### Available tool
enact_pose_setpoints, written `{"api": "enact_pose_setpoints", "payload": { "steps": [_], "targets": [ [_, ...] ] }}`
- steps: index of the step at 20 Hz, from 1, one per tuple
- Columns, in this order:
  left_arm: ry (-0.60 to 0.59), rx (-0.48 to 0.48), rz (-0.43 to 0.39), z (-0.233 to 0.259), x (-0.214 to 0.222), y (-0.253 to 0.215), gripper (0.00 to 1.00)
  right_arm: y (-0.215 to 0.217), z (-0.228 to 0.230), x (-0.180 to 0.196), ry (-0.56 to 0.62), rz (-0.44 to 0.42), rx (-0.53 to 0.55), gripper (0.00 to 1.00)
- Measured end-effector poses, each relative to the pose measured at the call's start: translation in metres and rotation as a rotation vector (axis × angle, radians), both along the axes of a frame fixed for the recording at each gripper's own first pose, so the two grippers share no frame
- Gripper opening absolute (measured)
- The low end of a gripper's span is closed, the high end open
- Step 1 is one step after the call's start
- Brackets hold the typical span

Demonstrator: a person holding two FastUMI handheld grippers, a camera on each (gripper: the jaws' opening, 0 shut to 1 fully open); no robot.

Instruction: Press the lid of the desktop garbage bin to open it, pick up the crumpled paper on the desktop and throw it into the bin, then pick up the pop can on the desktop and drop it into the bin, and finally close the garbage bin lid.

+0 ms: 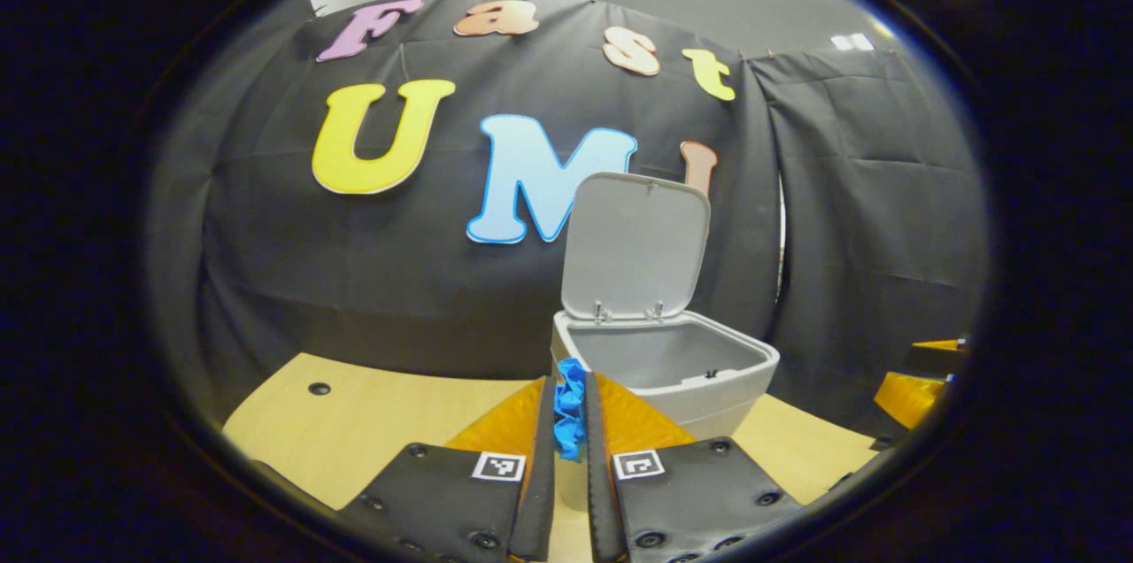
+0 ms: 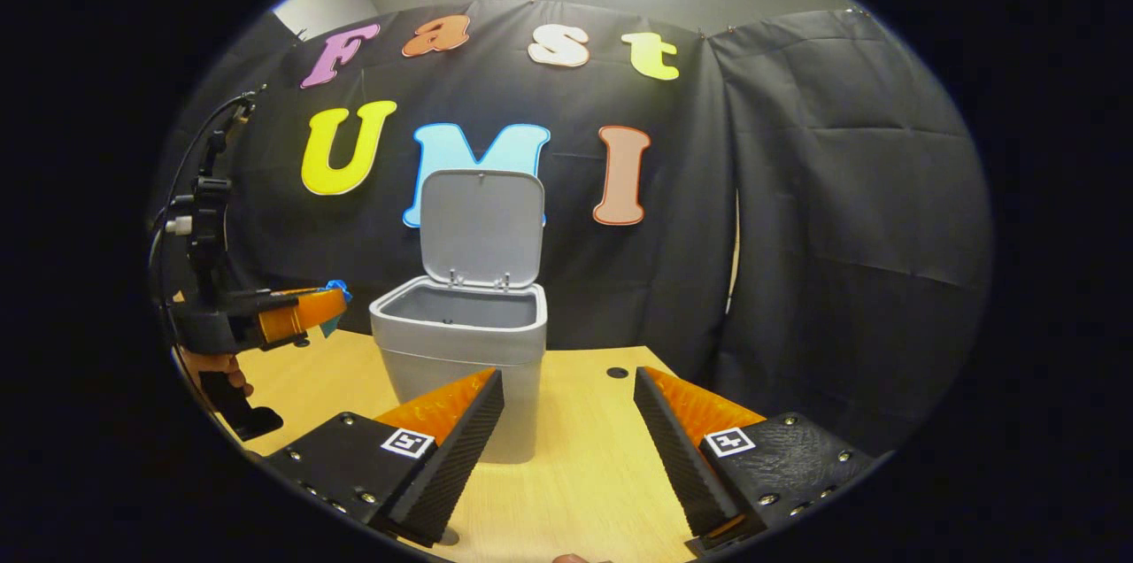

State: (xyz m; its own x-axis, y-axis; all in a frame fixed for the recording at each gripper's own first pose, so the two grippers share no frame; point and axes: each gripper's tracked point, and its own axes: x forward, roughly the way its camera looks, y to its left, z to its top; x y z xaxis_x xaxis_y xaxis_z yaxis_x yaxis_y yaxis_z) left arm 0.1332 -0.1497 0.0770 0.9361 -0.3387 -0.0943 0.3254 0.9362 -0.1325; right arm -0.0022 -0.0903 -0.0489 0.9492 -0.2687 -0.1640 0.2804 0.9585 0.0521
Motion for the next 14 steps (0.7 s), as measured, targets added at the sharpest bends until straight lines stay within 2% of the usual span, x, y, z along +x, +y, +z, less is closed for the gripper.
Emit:
{"api": "enact_pose_setpoints", "payload": {
  "steps": [4,5,7,10,14],
  "targets": [
    [-0.037,0.016,-0.040,0.006,0.022,-0.023,0.24,-0.018,-0.001,-0.010,0.013,-0.075,0.002,0.95],
    [-0.042,0.024,-0.049,0.007,0.028,-0.027,0.20,-0.021,-0.003,-0.012,0.018,-0.089,0.007,0.95],
    [-0.063,0.032,-0.054,0.011,0.038,-0.035,0.24,-0.025,-0.006,-0.014,0.030,-0.110,0.009,0.95],
    [-0.093,0.032,-0.082,0.020,0.048,-0.048,0.22,-0.025,-0.008,-0.015,0.042,-0.116,0.002,0.95],
    [-0.078,0.031,-0.109,0.012,0.054,-0.066,0.25,-0.024,-0.007,-0.012,0.042,-0.108,0.006,0.95]
  ]
}}
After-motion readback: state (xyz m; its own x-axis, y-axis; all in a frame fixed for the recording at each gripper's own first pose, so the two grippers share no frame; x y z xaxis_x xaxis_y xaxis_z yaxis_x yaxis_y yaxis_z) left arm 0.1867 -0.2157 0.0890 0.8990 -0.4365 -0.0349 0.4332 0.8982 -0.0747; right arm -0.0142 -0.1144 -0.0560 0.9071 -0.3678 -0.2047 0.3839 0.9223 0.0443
